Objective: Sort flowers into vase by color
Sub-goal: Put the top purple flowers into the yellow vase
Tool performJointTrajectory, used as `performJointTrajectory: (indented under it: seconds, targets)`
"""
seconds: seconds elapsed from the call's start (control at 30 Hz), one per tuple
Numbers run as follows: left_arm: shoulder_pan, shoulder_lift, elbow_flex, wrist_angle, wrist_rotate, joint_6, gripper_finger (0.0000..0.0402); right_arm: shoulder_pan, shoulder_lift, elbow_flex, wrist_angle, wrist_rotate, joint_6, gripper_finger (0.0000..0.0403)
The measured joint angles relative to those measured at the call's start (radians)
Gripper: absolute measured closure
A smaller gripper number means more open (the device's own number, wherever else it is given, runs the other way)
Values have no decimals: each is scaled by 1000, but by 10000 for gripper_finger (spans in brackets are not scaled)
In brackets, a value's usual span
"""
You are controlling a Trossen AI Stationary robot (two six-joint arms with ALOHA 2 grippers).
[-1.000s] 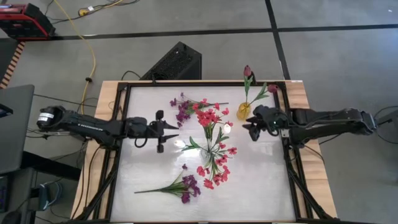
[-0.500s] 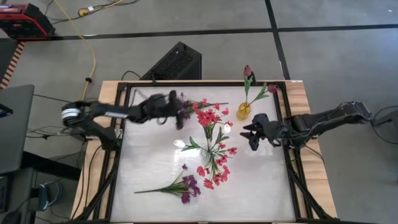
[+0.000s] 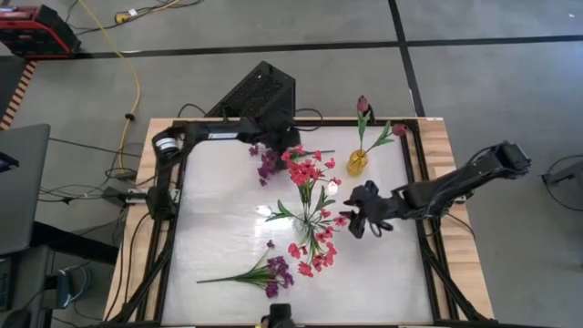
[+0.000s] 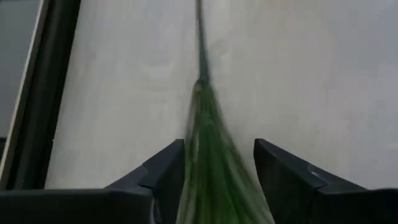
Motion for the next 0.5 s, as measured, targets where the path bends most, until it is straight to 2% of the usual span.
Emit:
performJointTrajectory:
  seconds: [0.2,0.3,0.5]
  targets:
    - [16,105,115,-143,-25,6,205,4,76,0,-2,0,0,193]
    - [23,125,129,-185,-59,-14,205,4,94,0,-3,0,0,193]
    - [35,133,129,-313,-48,-3,209,4,112,0,-5,0,0,193]
